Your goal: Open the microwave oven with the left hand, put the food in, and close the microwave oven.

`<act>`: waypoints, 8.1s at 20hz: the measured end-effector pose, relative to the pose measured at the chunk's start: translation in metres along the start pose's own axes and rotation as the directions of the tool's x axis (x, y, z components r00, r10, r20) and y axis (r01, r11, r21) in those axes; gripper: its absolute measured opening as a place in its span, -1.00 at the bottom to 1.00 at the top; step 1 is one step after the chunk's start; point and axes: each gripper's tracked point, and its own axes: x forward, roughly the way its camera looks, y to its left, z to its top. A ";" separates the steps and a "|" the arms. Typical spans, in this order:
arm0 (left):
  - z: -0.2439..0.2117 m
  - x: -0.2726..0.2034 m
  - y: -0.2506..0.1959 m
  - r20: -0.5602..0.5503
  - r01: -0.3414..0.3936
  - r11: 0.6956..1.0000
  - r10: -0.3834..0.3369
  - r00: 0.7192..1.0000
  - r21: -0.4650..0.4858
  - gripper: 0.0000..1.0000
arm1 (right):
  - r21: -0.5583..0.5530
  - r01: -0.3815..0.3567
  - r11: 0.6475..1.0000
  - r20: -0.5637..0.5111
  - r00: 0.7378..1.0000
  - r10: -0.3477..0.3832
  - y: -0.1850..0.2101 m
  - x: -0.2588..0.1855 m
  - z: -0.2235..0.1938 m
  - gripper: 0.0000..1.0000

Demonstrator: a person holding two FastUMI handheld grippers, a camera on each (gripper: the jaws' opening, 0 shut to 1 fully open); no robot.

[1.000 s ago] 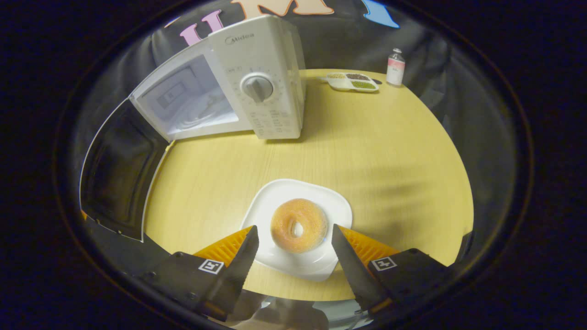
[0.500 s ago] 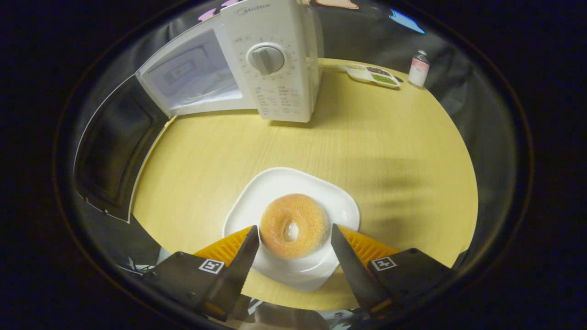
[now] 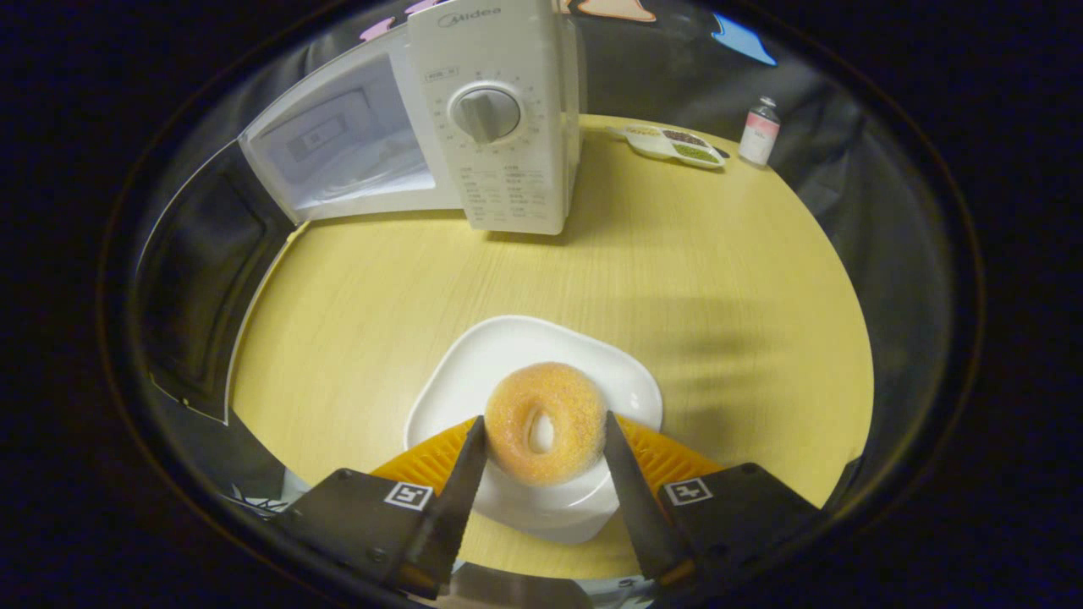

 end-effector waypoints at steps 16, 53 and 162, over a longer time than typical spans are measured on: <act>-0.013 0.091 -0.051 -0.117 0.349 0.934 -0.339 0.934 0.076 0.92 | 0.458 -0.281 0.843 0.210 0.956 0.204 0.172 -0.057 0.048 0.35; -0.050 0.132 -0.051 -0.286 0.481 0.869 -0.435 0.854 0.116 0.92 | 0.592 -0.253 0.765 0.562 0.810 -0.166 0.227 0.053 0.264 0.80; -0.091 -0.079 -0.478 -0.212 0.832 0.537 -0.804 0.555 0.139 -0.99 | 0.224 0.048 0.974 0.623 0.761 -0.181 -0.063 -0.254 0.160 0.83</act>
